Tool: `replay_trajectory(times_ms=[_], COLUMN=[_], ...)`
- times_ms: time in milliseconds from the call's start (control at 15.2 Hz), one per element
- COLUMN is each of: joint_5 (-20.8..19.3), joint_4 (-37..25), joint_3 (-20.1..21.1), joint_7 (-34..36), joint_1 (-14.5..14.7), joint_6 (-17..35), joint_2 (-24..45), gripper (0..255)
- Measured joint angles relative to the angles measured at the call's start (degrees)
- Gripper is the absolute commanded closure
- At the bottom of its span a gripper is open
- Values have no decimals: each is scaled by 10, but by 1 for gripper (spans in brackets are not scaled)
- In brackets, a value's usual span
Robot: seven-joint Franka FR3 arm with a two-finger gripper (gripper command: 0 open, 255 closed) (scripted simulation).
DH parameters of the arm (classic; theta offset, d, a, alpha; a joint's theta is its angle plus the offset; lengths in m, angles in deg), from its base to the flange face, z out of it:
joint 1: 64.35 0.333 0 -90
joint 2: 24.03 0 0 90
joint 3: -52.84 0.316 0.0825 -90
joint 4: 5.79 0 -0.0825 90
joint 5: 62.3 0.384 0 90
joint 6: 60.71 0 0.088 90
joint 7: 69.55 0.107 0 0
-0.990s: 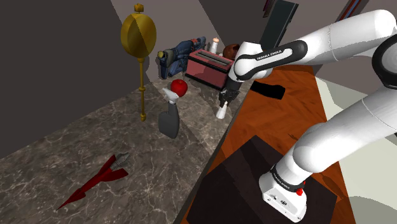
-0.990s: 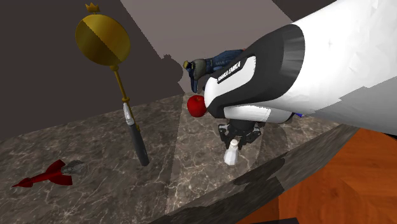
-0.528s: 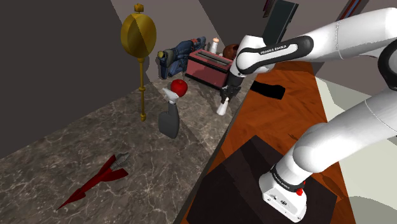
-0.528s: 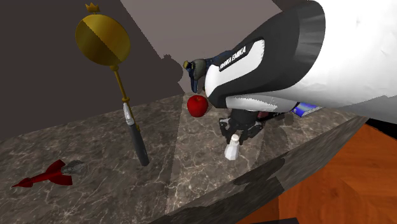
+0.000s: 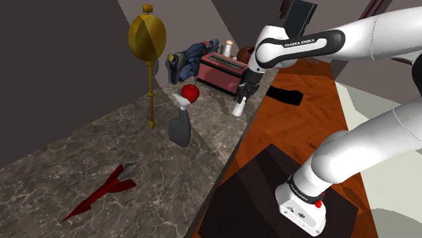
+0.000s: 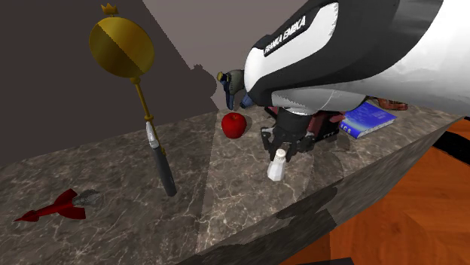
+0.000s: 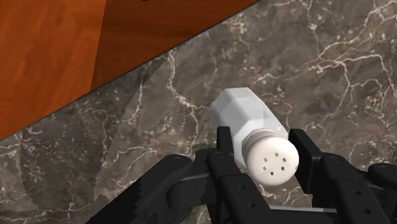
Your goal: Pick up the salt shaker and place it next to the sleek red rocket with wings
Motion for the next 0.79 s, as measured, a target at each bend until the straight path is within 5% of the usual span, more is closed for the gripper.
replay_trajectory(times_ms=[792], joint_5=[-4], joint_4=[-69], joint_3=[4], joint_7=[10], joint_1=[0], joint_6=[-97], joint_2=[-28], gripper=[255])
